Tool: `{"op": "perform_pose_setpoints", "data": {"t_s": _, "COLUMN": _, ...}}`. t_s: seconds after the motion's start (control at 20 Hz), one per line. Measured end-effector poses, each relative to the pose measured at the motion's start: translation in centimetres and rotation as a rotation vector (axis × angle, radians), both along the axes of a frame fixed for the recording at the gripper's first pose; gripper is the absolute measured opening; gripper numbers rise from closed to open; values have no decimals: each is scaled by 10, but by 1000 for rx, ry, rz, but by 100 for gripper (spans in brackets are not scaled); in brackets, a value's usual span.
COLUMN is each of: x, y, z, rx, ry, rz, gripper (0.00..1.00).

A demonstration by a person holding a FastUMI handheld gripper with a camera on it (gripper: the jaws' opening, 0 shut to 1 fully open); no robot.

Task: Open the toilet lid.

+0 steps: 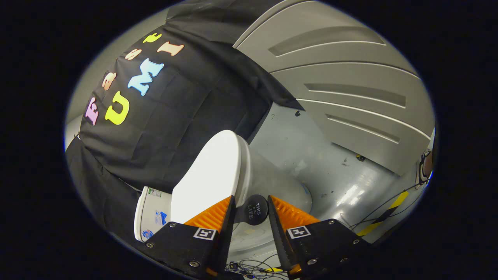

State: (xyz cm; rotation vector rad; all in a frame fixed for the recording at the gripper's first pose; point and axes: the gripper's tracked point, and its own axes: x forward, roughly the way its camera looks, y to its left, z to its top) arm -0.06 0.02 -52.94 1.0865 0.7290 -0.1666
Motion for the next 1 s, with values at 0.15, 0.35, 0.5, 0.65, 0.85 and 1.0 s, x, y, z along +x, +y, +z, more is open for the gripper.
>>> {"op": "perform_pose_setpoints", "data": {"t_s": 0.15, "x": 2, "y": 6, "z": -7, "rx": 53, "ry": -4, "rz": 28, "gripper": 45}}
{"op": "perform_pose_setpoints", "data": {"t_s": 0.35, "x": 3, "y": 14, "z": -6, "rx": 39, "ry": -16, "rz": 77, "gripper": 38}}
{"op": "perform_pose_setpoints", "data": {"t_s": 0.5, "x": 3, "y": 13, "z": -7, "rx": 40, "ry": -27, "rz": 69, "gripper": 32}}
{"op": "perform_pose_setpoints", "data": {"t_s": 0.65, "x": 7, "y": 11, "z": 1, "rx": 13, "ry": -56, "rz": 60, "gripper": 21}}
{"op": "perform_pose_setpoints", "data": {"t_s": 0.85, "x": 9, "y": 9, "z": 9, "rx": -73, "ry": -64, "rz": 50, "gripper": 4}}
{"op": "perform_pose_setpoints", "data": {"t_s": 1.0, "x": 8, "y": 9, "z": 15, "rx": -120, "ry": -63, "rz": 48, "gripper": 2}}
